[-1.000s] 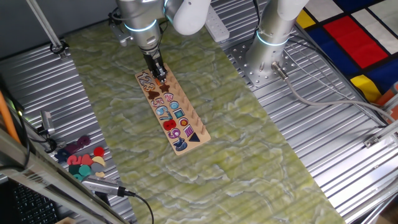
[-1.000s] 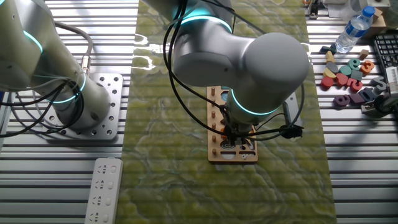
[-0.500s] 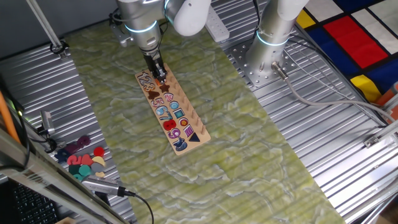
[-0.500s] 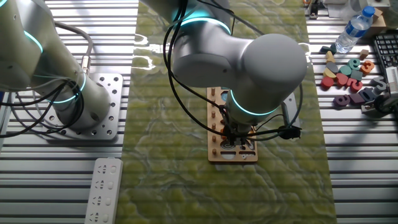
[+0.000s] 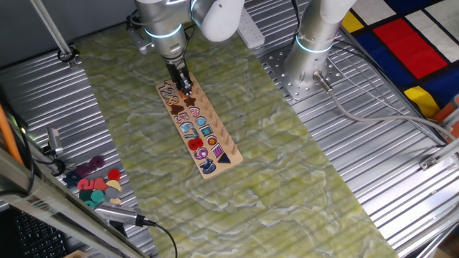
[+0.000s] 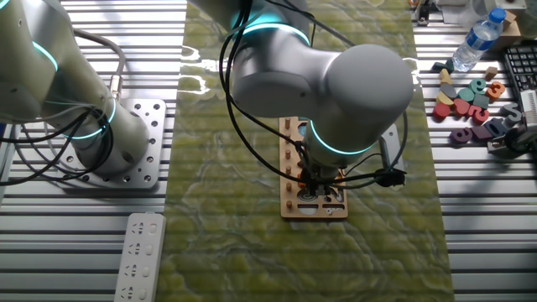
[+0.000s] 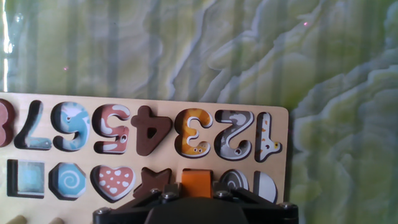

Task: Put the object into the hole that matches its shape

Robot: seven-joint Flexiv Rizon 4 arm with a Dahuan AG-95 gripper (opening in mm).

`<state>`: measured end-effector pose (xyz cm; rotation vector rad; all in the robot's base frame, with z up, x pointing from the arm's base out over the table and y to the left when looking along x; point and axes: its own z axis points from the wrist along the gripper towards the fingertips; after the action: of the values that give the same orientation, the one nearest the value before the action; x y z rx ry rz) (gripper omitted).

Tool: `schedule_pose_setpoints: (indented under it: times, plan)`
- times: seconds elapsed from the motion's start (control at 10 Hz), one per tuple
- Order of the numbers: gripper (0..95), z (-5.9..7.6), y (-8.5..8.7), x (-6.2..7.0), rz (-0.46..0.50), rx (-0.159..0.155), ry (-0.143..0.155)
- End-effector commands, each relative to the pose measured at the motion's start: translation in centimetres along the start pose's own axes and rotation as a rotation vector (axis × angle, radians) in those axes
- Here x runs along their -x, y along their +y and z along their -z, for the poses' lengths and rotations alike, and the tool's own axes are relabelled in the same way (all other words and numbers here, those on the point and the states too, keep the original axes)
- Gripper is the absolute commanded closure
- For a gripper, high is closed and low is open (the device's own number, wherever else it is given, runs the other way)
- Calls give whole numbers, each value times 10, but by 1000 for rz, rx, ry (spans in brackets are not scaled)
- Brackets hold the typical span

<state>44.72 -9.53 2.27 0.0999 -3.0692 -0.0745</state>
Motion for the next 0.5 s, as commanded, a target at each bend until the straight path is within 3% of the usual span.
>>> schedule_pose_setpoints:
  times: [0.1, 0.2, 0.5]
  plan:
    - [950, -1, 0, 0, 0, -3, -3]
    - [760, -1, 0, 0, 1, -5, -2]
    - [760, -1, 0, 0, 5, -7, -3]
